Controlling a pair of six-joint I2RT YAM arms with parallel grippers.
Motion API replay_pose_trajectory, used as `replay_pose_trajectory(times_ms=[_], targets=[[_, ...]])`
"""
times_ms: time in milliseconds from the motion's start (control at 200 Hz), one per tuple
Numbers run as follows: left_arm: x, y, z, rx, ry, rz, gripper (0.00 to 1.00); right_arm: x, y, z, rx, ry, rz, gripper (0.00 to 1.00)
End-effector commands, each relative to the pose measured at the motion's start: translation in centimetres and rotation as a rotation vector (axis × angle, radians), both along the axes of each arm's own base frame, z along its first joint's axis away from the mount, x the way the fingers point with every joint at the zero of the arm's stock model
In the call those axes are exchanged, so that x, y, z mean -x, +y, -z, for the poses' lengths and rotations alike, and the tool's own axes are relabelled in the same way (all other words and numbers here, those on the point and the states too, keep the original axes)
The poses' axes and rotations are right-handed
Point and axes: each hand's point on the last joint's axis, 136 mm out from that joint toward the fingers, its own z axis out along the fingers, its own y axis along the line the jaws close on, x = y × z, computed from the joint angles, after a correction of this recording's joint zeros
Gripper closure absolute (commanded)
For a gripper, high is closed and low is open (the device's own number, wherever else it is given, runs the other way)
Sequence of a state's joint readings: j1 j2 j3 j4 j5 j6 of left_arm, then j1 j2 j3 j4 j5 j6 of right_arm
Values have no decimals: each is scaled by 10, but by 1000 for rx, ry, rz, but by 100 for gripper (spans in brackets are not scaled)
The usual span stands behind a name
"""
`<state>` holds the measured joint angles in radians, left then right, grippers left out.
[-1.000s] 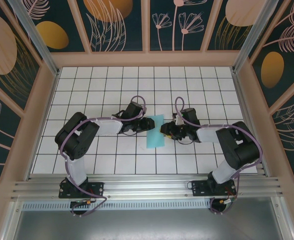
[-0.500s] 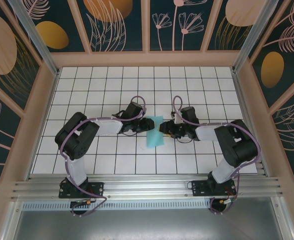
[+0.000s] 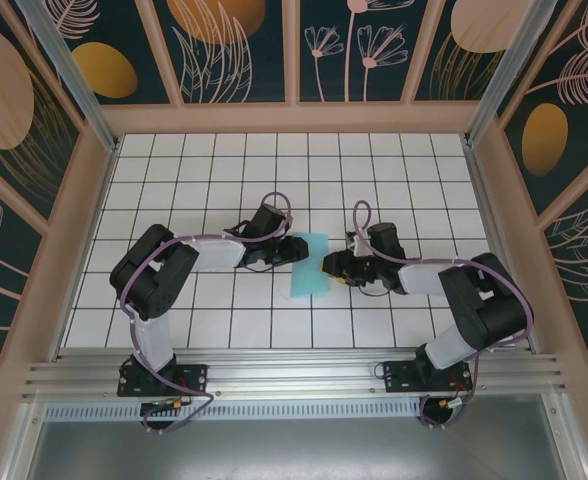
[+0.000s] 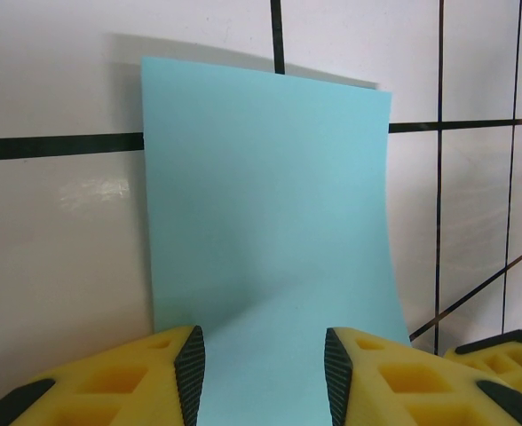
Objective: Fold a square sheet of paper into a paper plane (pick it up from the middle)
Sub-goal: Third fold the triangle at the center of the table.
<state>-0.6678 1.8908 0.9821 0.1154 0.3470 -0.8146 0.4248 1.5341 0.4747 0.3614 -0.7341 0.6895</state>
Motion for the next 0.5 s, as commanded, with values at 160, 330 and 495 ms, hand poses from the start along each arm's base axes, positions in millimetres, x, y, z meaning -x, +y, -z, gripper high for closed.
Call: replay_pose_trajectory(times_ms=[160,330,495], targets=[[2,1,5,-29,8,9,56,-9,5,-2,-1,0,24,57],[3,1,4,-28,4,17,56,-25,4,8,50,42,69,64],[3,0,-5,-11,-25,27,56,-32,0,19,101,79,104,74]])
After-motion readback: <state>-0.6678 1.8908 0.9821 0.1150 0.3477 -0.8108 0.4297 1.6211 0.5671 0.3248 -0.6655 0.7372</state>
